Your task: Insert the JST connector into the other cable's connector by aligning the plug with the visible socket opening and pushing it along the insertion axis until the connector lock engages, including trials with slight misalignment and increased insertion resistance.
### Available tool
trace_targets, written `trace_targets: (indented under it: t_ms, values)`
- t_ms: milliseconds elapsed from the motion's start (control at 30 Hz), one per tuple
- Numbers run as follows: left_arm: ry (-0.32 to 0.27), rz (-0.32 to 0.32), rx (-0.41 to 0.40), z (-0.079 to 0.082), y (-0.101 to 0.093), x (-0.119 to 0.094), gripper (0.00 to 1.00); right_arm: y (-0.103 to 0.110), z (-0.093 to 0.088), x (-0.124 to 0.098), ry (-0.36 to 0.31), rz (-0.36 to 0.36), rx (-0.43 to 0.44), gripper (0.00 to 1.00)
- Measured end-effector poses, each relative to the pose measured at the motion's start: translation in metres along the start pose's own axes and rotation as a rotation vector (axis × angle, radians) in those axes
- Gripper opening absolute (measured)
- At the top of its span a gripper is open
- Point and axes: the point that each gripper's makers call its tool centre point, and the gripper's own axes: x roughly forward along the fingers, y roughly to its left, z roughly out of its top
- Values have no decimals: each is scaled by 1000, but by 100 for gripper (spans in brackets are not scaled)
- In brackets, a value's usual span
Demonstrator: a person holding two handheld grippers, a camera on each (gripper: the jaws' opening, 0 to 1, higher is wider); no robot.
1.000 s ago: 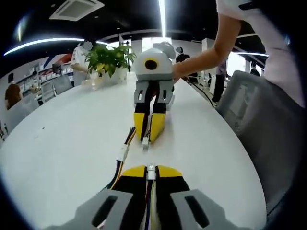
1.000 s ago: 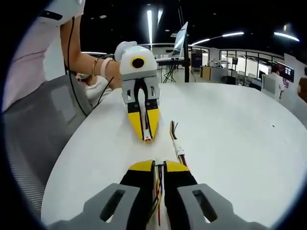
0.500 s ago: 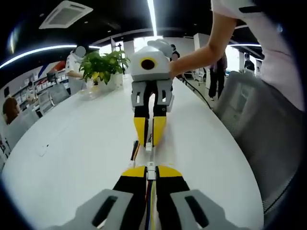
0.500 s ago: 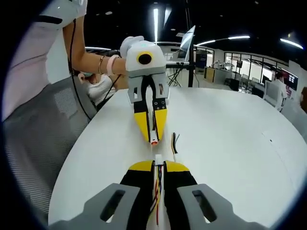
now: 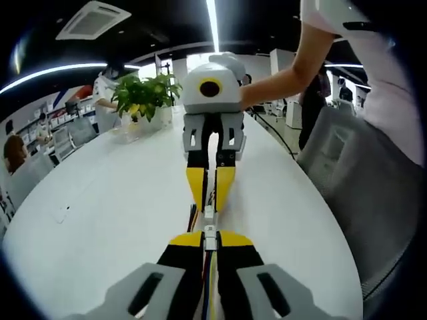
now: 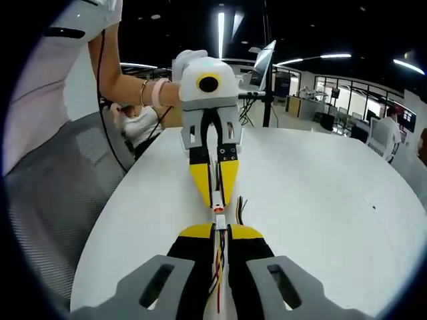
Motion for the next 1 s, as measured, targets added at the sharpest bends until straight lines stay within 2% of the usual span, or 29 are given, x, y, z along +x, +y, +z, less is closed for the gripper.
trace_targets:
  t_ms: [200, 333, 533, 1000]
  values:
    - [-4, -8, -9, -1, -3, 0, 0, -3, -1, 3, 4, 10, -9, 3]
    - [0, -3, -12, -3, 6, 1, 0, -6, -3, 5, 7, 16, -9, 3]
    - [3, -5, -18, -3, 6, 2, 0, -4, -2, 8, 9, 24, -17, 3]
    - [-37, -17, -28, 6, 4, 1, 0, 2, 6, 5, -34, 44, -23, 3]
